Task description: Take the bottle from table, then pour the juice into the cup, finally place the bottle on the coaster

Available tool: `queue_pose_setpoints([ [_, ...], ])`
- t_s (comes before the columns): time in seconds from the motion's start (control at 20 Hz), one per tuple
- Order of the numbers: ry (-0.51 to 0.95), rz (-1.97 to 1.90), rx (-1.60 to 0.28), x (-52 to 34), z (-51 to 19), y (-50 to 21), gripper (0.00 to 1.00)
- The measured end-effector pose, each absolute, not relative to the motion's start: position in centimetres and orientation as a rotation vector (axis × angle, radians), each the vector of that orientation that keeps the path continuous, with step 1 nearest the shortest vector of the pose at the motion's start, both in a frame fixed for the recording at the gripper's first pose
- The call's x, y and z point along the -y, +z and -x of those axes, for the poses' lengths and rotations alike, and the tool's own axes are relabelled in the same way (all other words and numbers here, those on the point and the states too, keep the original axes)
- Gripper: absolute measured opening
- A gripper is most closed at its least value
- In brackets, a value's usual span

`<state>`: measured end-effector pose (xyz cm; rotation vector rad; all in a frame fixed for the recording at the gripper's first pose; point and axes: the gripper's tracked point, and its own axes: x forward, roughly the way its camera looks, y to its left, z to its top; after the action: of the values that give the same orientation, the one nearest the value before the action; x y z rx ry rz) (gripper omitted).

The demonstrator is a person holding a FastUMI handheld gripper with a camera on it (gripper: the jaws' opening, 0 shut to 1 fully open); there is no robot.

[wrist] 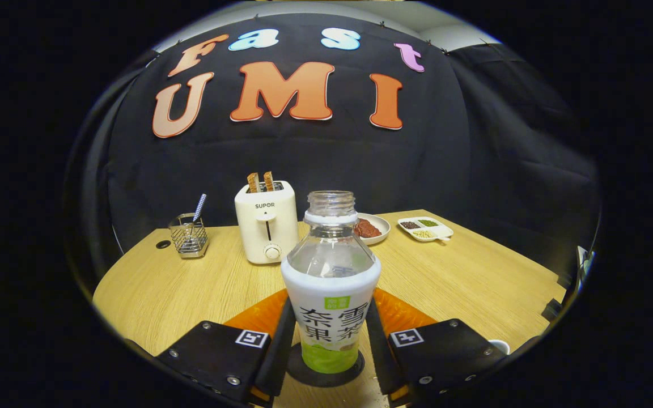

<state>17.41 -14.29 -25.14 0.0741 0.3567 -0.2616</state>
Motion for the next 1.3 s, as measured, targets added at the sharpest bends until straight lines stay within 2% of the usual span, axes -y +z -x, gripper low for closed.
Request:
queue_pose_setpoints([
  [0.4, -0.276, -0.09, -0.353, 13.8, -15.9, -25.4, 0.68],
  [0.5, -0.289, -0.083, -0.366, 13.9, -15.3, -25.7, 0.75],
  [0.7, -0.288, -0.094, -0.349, 13.6, -13.7, -24.2, 0.96],
  [1.1, -0.271, -0.038, -0.274, 11.2, -8.3, -16.7, 0.97],
  [1.3, -0.184, -0.025, -0.201, 6.3, -5.7, -10.2, 0.97],
])
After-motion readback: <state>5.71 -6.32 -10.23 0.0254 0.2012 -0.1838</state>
